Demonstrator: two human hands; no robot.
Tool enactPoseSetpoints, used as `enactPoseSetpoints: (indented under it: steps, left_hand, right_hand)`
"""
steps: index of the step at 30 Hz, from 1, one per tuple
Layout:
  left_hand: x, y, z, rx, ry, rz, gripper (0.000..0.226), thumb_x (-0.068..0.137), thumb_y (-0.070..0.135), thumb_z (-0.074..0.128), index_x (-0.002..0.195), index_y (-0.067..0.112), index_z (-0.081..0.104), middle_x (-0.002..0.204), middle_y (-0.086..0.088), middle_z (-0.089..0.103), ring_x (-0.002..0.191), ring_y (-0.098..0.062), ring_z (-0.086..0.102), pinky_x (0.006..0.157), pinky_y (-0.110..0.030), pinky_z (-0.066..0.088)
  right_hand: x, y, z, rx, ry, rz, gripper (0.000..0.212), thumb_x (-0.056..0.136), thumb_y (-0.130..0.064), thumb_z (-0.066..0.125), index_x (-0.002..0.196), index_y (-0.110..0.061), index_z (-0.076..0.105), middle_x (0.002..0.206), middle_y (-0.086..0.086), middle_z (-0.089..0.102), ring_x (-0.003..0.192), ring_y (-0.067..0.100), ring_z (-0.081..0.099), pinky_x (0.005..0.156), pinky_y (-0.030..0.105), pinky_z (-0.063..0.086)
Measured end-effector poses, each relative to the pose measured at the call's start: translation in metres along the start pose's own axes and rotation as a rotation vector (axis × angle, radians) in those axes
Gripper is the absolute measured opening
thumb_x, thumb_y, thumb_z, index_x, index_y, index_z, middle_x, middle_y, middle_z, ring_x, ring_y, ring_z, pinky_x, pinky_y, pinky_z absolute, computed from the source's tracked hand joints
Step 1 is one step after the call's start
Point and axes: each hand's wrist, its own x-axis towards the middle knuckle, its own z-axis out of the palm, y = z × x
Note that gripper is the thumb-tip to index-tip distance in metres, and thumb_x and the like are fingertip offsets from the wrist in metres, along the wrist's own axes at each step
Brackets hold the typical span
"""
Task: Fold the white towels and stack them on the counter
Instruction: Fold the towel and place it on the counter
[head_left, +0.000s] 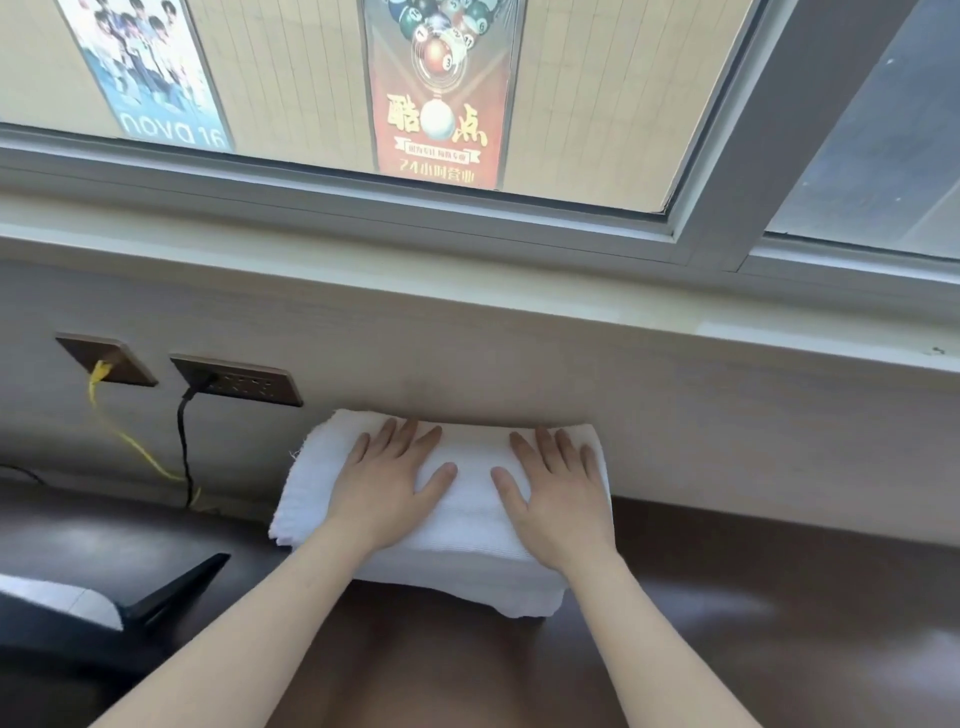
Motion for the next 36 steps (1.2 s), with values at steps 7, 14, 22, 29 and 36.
enactPoseSetpoints:
  steps: [7,14,22,29,36]
  left_hand:
    - [-0.013,-0.041,-0.014,0.083,0.009,-0.153,0.069,0.094,0.068,0.009,0.157,0.040,0.016,0.168,0.001,0.006,0.154,-0.025,-0.003,0.123,-0.046,-0.002]
    - [0.000,0.026,0.000,-0.062,-0.019,0.051,0.067,0.095,0.061,0.009,0.157,0.039,0.018,0.167,0.001,0.009,0.154,-0.017,-0.001,0.122,-0.037,-0.002]
    - [-0.002,-0.045,-0.009,-0.028,-0.032,-0.139,0.067,0.097,0.066,0.016,0.157,0.039,0.016,0.167,0.004,0.008,0.153,-0.024,0.008,0.123,-0.045,0.008]
    - [-0.007,-0.015,-0.020,-0.089,0.179,-0.068,0.067,0.097,0.063,0.018,0.153,0.031,0.037,0.164,-0.008,0.023,0.152,-0.028,0.012,0.123,-0.043,0.006]
    - [-0.034,0.015,0.010,0.143,0.079,0.382,0.100,0.077,0.090,0.039,0.157,0.033,0.023,0.165,0.004,0.020,0.151,-0.026,0.020,0.122,-0.049,0.017]
  right_hand:
    - [-0.009,0.023,-0.015,-0.106,0.055,0.208,0.061,0.102,-0.047,0.021,0.157,-0.022,0.018,0.164,0.007,0.017,0.149,0.032,0.014,0.120,0.049,0.010]
    - [0.006,-0.030,-0.002,0.016,-0.058,-0.126,0.063,0.099,-0.058,0.006,0.156,-0.034,0.017,0.165,0.001,0.015,0.151,0.024,0.006,0.122,0.045,-0.002]
    - [0.002,0.021,-0.002,0.050,-0.017,0.091,0.071,0.095,-0.064,0.010,0.157,-0.028,0.018,0.166,-0.003,0.010,0.152,0.020,0.000,0.122,0.046,0.004]
    - [-0.003,-0.008,-0.011,-0.031,0.141,0.084,0.079,0.095,-0.065,0.002,0.157,-0.019,0.019,0.165,0.004,0.014,0.152,0.026,-0.001,0.120,0.050,-0.007]
    - [0.002,-0.012,0.008,-0.019,0.030,0.000,0.081,0.089,-0.066,-0.008,0.155,-0.031,0.023,0.162,0.002,0.023,0.150,0.024,0.013,0.122,0.046,-0.002]
